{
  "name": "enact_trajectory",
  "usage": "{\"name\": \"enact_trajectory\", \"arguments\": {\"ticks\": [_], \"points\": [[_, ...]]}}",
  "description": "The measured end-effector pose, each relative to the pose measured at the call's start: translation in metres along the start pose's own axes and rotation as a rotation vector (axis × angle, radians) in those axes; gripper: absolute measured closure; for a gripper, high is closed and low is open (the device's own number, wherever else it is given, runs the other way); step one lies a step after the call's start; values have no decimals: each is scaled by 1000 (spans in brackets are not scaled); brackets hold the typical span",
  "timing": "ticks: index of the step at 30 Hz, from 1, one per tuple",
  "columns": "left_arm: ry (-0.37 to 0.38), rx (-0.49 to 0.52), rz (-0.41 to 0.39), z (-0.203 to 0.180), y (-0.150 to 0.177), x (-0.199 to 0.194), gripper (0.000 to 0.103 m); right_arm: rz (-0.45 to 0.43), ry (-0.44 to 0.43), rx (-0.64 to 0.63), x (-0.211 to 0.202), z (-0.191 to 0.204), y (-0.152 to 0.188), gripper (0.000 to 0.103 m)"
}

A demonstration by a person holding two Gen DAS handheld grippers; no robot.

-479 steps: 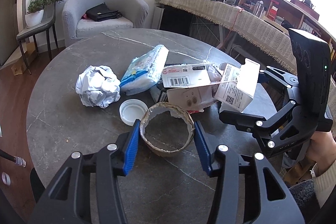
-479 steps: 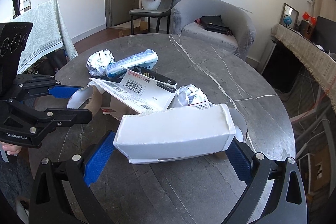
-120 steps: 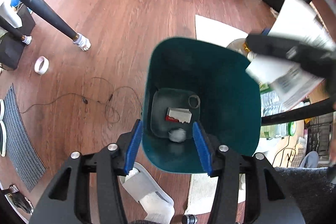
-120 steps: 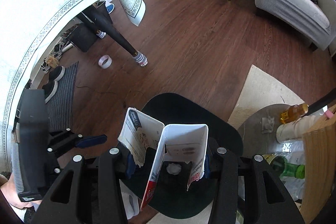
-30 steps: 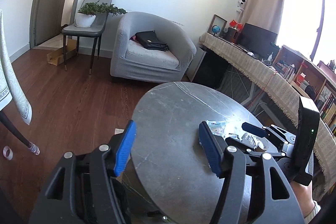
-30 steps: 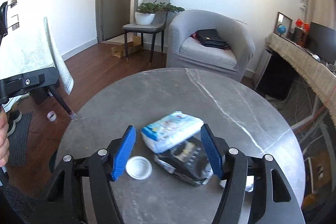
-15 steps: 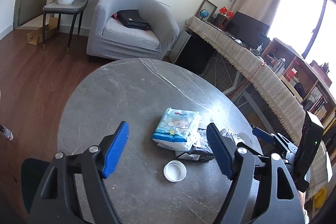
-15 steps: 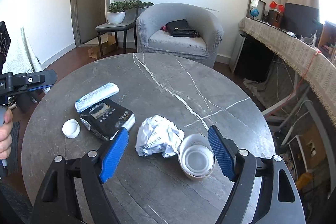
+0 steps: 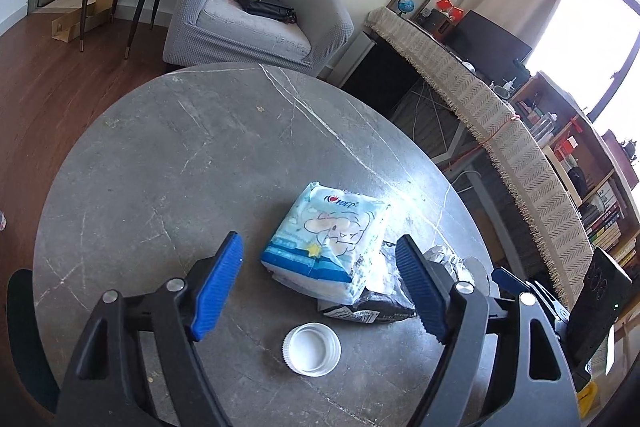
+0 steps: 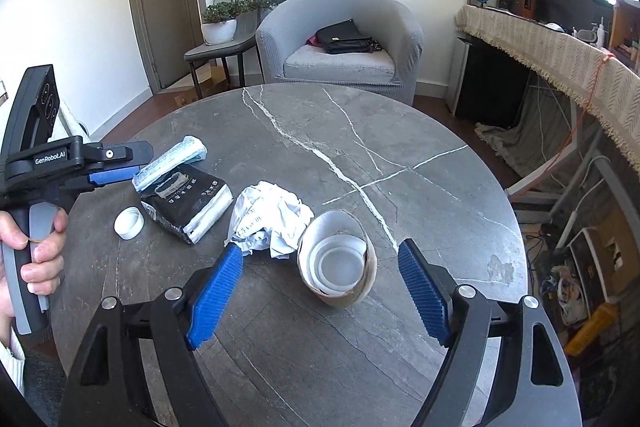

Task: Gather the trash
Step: 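Grasp the blue-and-white wipes pack with the left gripper while the right gripper approaches the brown paper cup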

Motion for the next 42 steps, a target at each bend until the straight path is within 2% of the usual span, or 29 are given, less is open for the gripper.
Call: {"name": "enact_trajectory", "arguments": {"ticks": [12,21,23,25,27,32,36,38,42], "points": [[37,-31,24,0,0,8,20,28,-42,27,3,-5,2,21],[29,-1,20,-8,-1,15,19,31,-9,49,6,-17,3,21],[25,16,23,-12,-2,18,22,41,12,39,10,-18,4,21],[10,33,29,-13,0,20,33,51,29,20,13,-17,5,21],[-6,53,31,-13,0,21,40,53,42,1,15,-15,4,21],[-3,26,20,-6,0,19,45,59,91,-58,21,-9,3,36],[7,30,13,-6,0,16,47,77,94,-68,27,-8,6,47],[14,33,3,-6,-2,12,47,76,94,-66,27,-9,5,57],[17,24,-20,-2,-5,5,48,66,91,-54,24,-9,1,58]]}}
Point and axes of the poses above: each gripper's, at about its wrist camera, not at the fingertips, and x roughly the way its jaws point, z to its left, y to its underside, the point moved 7 cm from there along x, roughly the way its jaws point, and after that the axes turned 7 degrees about x, right-handed, at the moved point
